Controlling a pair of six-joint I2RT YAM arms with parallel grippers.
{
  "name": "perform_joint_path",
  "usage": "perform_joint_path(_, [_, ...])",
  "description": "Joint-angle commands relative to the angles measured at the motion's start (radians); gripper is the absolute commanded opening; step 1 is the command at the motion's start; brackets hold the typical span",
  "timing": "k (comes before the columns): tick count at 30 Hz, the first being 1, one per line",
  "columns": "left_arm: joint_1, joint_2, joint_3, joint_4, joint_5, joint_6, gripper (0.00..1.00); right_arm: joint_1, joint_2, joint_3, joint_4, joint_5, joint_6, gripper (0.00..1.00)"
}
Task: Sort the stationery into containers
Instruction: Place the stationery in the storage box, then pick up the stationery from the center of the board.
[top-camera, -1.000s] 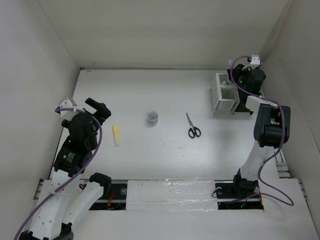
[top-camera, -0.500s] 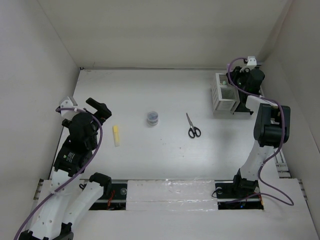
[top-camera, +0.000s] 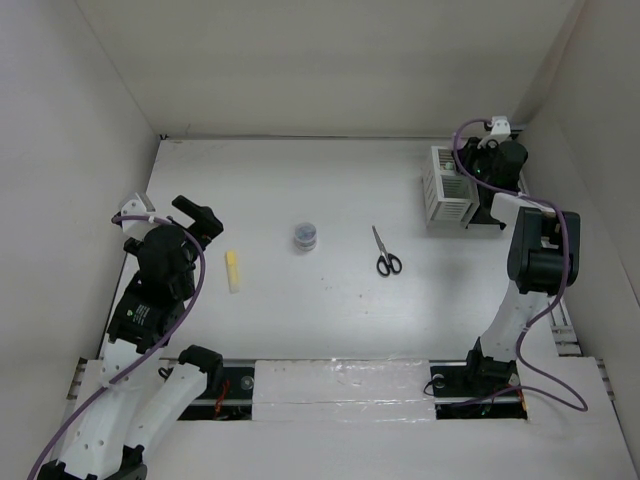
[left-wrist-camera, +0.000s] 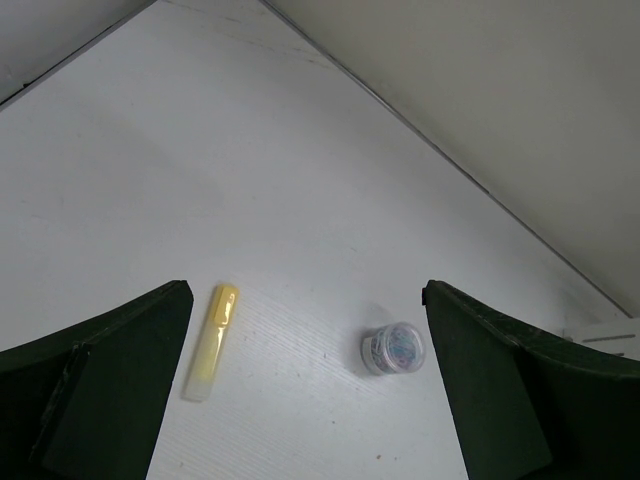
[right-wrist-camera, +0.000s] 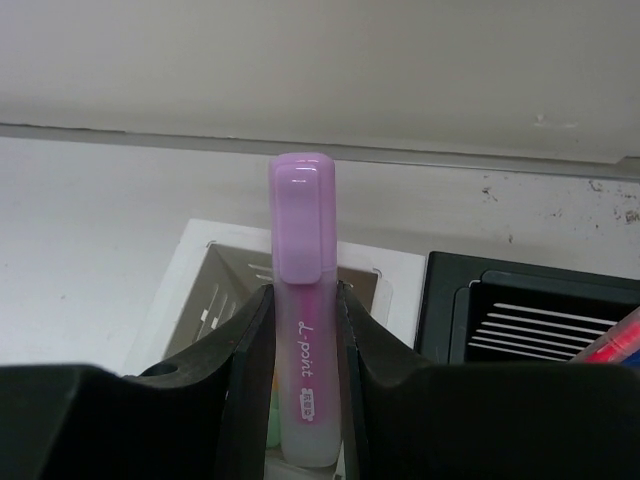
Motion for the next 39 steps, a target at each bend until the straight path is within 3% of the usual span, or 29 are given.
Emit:
perform_joint_path(1, [0.001, -0.006, -0.004, 0.043, 0.006, 0.012, 1.00, -0.006, -0.041, -0.020, 0.043, -0.013, -0.017, 0.23])
perform_joint_path(6, [0.001, -0.006, -0.004, 0.043, 0.006, 0.012, 1.00, -0.006, -0.068, -0.032, 0.057, -0.034, -0.017, 0.56])
perform_joint_path(10, [0.001, -0.006, -0.004, 0.043, 0.015, 0.012, 1.00, -0.006, -0.117, -0.041, 0.057, -0.034, 0.001, 0.73])
perform_joint_path(13, [0.001, -0.006, -0.004, 0.043, 0.015, 0.012, 1.00, -0.006, -0.168, -0.052, 0.080, -0.034, 0.014, 0.75])
perform_joint_path(17, [0.001, -0.006, -0.004, 0.043, 0.015, 0.012, 1.00, 0.015, -0.243, -0.061, 0.105, -0.045, 0.025, 0.95])
perform_joint_path(25, [0.001, 0.109, 0.018, -0.024, -0.026, -0.057, 1.00, 0.189, -0.487, -0.089, -0.109, 0.105, 0.055, 0.96])
perform_joint_path(29, [0.013, 0.290, 0.090, -0.157, -0.036, -0.157, 1.00, 0.418, -0.655, -0.075, -0.412, 0.392, 0.064, 0.96])
perform_joint_path(31, [0.093, 0.400, 0.081, -0.172, 0.038, -0.168, 1.00, 0.497, -0.735, -0.060, -0.516, 0.459, 0.089, 0.96])
perform_joint_path(34, [0.206, 0.512, 0.009, -0.069, 0.225, -0.091, 1.00, 0.621, -0.844, -0.095, -0.602, 0.487, 0.104, 0.96])
perform_joint_path(39, [0.207, 0.641, 0.044, -0.087, 0.234, -0.067, 1.00, 0.739, -0.936, -0.121, -0.705, 0.496, 0.117, 0.96])
